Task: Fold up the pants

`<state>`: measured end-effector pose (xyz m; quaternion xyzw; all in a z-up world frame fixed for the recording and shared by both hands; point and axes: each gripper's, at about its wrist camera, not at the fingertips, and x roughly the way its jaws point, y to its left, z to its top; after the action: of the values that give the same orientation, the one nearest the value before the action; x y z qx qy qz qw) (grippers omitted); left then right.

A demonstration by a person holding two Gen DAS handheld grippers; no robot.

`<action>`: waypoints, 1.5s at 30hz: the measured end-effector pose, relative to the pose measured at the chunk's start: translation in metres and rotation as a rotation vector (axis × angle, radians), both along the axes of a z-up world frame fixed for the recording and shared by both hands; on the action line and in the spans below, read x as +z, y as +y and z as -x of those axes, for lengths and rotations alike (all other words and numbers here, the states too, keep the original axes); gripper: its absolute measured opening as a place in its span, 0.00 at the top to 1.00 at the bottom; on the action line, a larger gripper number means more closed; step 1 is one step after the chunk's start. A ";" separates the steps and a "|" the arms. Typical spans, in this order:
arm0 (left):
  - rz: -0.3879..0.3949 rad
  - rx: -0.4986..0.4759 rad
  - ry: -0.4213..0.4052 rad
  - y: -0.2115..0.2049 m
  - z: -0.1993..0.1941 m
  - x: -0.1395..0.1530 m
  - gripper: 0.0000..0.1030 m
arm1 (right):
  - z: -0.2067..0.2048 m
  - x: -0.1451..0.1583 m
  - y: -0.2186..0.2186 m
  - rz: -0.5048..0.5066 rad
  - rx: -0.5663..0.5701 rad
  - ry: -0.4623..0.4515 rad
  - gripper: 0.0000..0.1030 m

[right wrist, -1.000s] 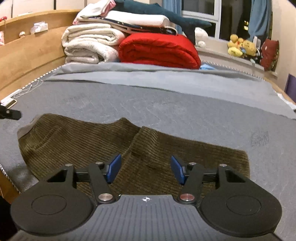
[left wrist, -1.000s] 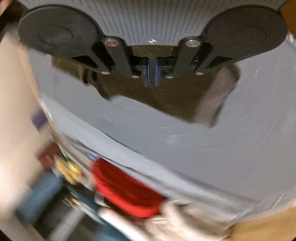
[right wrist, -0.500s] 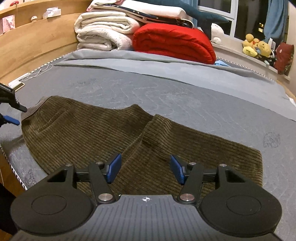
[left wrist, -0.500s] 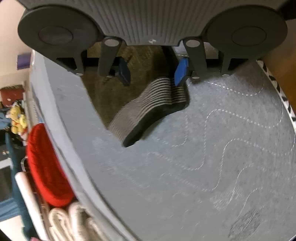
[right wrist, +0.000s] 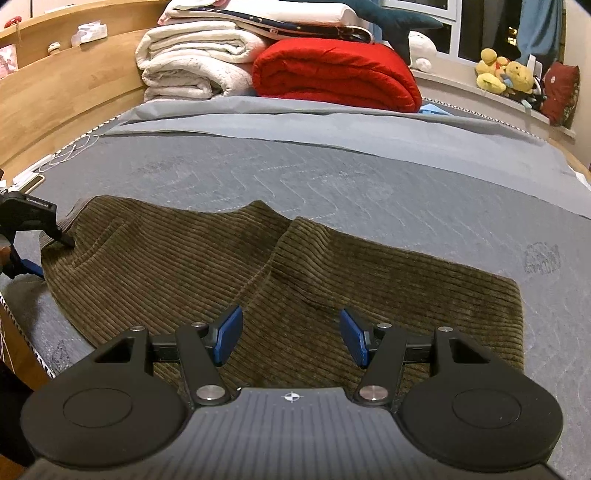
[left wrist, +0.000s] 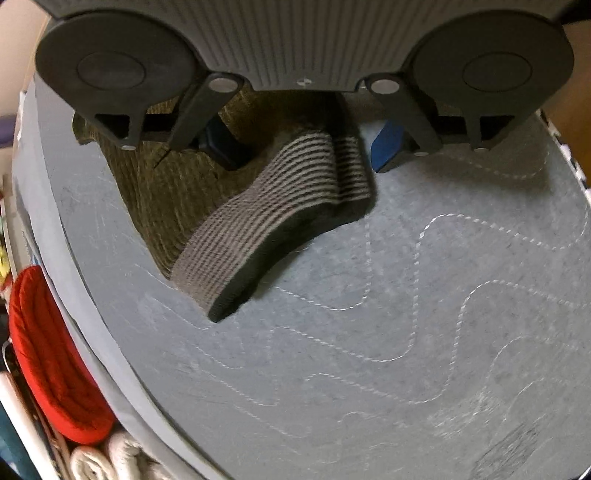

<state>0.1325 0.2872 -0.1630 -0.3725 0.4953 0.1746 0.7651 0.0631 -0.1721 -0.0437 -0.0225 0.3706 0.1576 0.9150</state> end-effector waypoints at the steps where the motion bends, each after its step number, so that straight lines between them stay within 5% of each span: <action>1: 0.000 -0.001 -0.008 -0.001 -0.001 0.001 0.32 | 0.000 0.000 -0.001 -0.001 -0.003 0.003 0.42; 6: -0.053 -0.010 -0.043 -0.008 0.009 0.021 0.64 | 0.002 -0.002 -0.004 0.005 -0.006 0.010 0.42; 10: -0.177 -0.121 -0.195 -0.042 0.009 0.066 0.69 | 0.002 -0.002 -0.004 0.006 -0.007 0.012 0.42; 13: -0.217 -0.271 -0.366 -0.086 0.010 0.104 0.70 | 0.002 0.000 -0.006 -0.014 -0.014 0.013 0.42; 19: -0.201 -0.738 -0.636 -0.217 0.020 0.147 0.71 | -0.001 0.005 -0.029 -0.096 -0.096 0.015 0.42; 23: -0.176 -0.993 -0.605 -0.308 0.025 0.130 0.70 | -0.001 0.005 -0.055 -0.156 -0.207 0.017 0.42; 25: -0.191 -1.087 -0.547 -0.344 0.027 0.115 0.61 | 0.001 0.003 -0.071 -0.170 -0.281 0.016 0.42; 27: -0.181 -1.152 -0.453 -0.370 0.023 0.099 0.40 | 0.002 -0.001 -0.088 -0.188 -0.358 0.028 0.41; 30: -0.156 -1.147 -0.429 -0.374 0.020 0.096 0.37 | 0.003 -0.010 -0.113 -0.238 -0.460 0.072 0.40; 34: -0.116 -0.994 -0.429 -0.332 0.006 0.122 0.36 | 0.002 -0.022 -0.135 -0.374 -0.519 0.135 0.37; 40: -0.329 -0.941 -0.418 -0.274 -0.013 0.157 0.36 | -0.014 -0.038 -0.127 -0.558 -0.429 0.236 0.16; 43: -0.353 -0.905 -0.423 -0.262 -0.012 0.145 0.36 | -0.028 -0.052 -0.113 -0.526 -0.421 0.320 0.14; 45: -0.364 -0.884 -0.346 -0.256 -0.011 0.128 0.38 | -0.034 -0.063 -0.105 -0.490 -0.429 0.373 0.10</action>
<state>0.1439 0.0309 -0.0349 -0.0115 0.4333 -0.1467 0.8892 0.0969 -0.2773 -0.1064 0.3043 0.4784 0.0477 0.8224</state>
